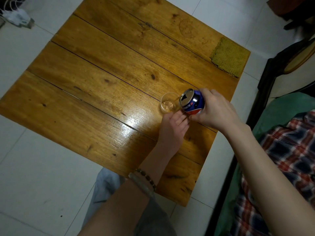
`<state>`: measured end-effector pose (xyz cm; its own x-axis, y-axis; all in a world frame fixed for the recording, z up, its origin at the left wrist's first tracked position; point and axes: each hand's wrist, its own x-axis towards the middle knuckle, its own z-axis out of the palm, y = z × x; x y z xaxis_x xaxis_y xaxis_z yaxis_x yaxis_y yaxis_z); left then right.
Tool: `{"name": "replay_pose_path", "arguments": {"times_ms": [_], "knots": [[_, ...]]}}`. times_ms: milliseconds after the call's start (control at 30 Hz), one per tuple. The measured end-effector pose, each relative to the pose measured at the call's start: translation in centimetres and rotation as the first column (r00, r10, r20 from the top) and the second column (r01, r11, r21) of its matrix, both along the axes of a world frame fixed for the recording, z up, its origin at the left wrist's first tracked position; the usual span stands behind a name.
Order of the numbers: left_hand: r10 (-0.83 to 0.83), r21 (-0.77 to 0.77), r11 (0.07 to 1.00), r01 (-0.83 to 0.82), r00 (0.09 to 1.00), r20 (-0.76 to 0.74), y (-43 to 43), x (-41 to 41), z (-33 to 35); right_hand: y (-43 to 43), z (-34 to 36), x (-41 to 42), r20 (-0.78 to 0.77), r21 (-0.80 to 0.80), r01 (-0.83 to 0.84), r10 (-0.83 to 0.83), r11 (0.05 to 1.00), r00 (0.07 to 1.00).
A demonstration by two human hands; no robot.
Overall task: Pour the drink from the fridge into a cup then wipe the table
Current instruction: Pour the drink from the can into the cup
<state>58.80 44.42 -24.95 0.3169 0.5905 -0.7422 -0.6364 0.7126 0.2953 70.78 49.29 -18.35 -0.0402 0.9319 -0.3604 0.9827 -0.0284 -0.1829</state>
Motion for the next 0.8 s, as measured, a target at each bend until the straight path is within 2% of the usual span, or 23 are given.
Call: {"name": "replay_pose_path", "arguments": {"times_ms": [367,533,800], "knots": [[0.017,-0.005,1.000,-0.017,0.999,0.035,0.0,0.1,0.6,0.0,0.0,0.0,0.006,-0.003,-0.005,0.005,1.000,1.000],[0.000,0.043,0.999,0.001,1.000,-0.013,-0.2,0.0,0.7,0.0,0.0,0.1,0.012,-0.004,-0.007,0.007,1.000,1.000],[0.014,-0.010,1.000,-0.014,1.000,0.016,-0.1,0.2,1.2,0.0,-0.2,0.2,0.020,-0.007,-0.002,0.002,1.000,1.000]]}}
